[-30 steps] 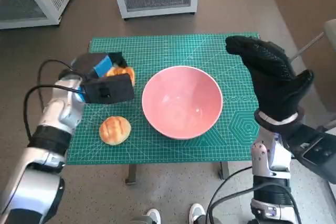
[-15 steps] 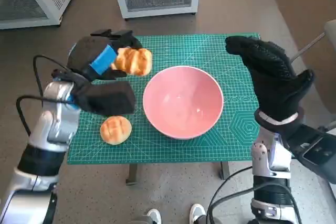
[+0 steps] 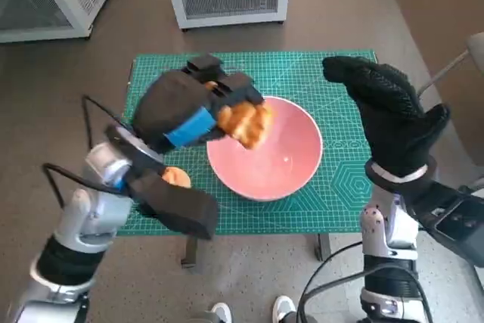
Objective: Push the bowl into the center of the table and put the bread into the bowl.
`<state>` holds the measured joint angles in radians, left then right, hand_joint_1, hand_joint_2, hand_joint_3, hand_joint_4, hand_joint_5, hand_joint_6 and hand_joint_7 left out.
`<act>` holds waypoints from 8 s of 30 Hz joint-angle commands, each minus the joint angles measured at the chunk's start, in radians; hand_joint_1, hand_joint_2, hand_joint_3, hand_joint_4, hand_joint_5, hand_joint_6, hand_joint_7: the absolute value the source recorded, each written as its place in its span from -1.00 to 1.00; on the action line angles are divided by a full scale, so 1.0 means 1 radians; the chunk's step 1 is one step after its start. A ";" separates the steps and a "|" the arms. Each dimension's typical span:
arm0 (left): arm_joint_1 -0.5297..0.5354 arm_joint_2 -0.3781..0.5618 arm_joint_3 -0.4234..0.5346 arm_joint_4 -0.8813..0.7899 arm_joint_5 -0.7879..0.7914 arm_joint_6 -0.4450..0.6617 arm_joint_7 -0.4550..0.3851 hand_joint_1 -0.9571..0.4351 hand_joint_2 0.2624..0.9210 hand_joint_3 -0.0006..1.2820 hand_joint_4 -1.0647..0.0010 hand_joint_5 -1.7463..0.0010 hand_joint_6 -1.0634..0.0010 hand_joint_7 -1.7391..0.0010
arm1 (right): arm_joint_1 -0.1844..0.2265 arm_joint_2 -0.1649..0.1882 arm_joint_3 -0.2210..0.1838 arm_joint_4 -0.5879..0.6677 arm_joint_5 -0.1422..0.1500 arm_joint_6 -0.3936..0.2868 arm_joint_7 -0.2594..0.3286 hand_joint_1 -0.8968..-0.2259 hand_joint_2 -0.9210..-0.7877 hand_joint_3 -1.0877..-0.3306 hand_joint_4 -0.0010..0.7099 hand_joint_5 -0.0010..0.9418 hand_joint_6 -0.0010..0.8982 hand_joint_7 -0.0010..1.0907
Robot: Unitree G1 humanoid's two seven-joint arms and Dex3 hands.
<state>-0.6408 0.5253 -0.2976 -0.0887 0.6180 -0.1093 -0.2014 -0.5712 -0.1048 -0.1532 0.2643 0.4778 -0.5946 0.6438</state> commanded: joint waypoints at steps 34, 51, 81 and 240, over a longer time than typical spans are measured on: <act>0.096 0.020 0.107 -0.037 -0.133 0.036 -0.262 -0.22 0.82 -0.99 0.80 1.00 0.70 0.78 | 0.057 -0.001 -0.003 -0.028 -0.010 -0.005 -0.010 0.51 -1.00 0.65 0.64 -0.95 -0.65 0.23; 0.247 0.180 0.345 -0.387 -0.236 0.284 -0.449 0.06 0.57 -1.00 0.74 0.99 0.52 0.85 | 0.059 -0.005 -0.003 -0.033 -0.001 0.010 -0.004 0.50 -1.00 0.64 0.65 -0.96 -0.65 0.23; 0.533 0.267 0.393 -0.454 -0.308 0.387 -0.532 0.14 0.50 -1.00 0.75 1.00 0.46 0.97 | 0.066 -0.007 -0.001 -0.048 0.013 0.059 0.004 0.48 -1.00 0.64 0.71 -0.95 -0.65 0.21; 0.034 -0.163 0.149 0.061 -0.312 -0.012 -0.145 -0.36 0.97 -0.97 0.63 1.00 0.64 0.73 | 0.075 -0.015 0.010 -0.093 -0.028 0.113 -0.043 0.47 -1.00 0.60 0.68 -0.99 -0.76 0.33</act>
<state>-0.6289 0.3622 -0.2039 0.0162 0.3822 -0.1241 -0.3370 -0.4960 -0.1159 -0.1448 0.1743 0.4650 -0.4966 0.6162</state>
